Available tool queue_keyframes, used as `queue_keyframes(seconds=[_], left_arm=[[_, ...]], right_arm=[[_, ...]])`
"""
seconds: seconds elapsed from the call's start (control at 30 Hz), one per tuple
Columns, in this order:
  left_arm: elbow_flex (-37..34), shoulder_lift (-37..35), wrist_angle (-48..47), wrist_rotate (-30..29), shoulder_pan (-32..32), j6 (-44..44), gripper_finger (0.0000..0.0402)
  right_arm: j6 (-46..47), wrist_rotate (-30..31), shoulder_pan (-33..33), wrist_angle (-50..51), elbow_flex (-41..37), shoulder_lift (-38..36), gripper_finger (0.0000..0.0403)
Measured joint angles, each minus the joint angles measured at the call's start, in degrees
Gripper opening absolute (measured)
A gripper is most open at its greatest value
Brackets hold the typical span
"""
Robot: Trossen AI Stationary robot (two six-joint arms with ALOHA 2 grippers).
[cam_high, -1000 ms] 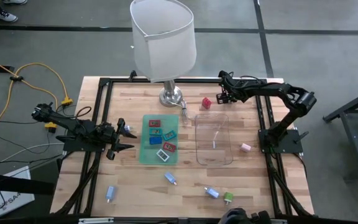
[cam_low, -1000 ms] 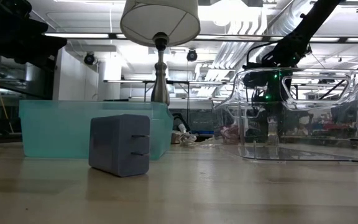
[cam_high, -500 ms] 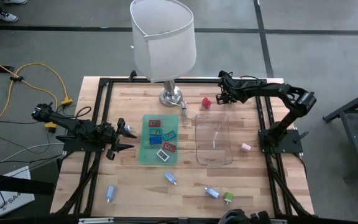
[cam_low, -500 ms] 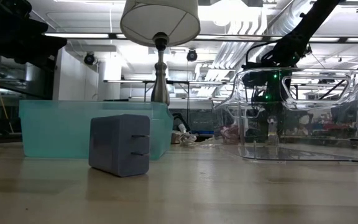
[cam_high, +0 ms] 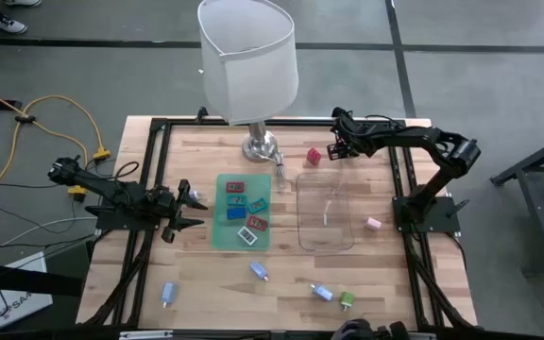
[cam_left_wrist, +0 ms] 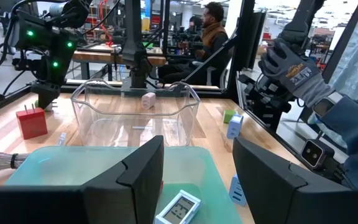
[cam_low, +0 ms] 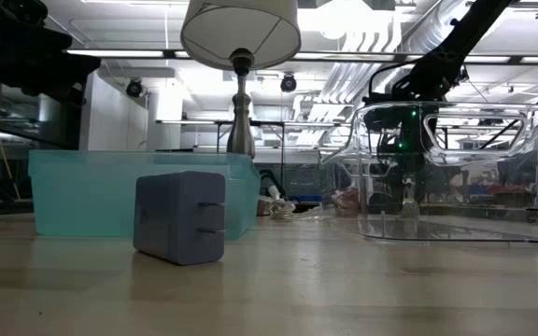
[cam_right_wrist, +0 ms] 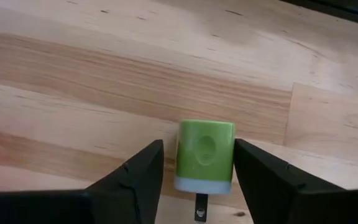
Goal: Pick & Place Office items
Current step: Put the top green charger adapter into the transparent bin
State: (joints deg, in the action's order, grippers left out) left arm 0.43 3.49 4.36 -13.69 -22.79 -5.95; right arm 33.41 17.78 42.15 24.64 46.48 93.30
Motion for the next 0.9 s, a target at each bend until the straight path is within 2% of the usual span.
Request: queue_keyframes(seconds=[0.53,0.9], left_arm=[[0.0,0.0,0.0,0.0,0.0,0.0,0.0186],[0.0,0.0,0.0,0.0,0.0,0.0,0.0186]], right_arm=[[0.0,0.3,-0.1,0.0,0.0,0.0,0.0138],[0.0,0.3,-0.1,0.0,0.0,0.0,0.0132]])
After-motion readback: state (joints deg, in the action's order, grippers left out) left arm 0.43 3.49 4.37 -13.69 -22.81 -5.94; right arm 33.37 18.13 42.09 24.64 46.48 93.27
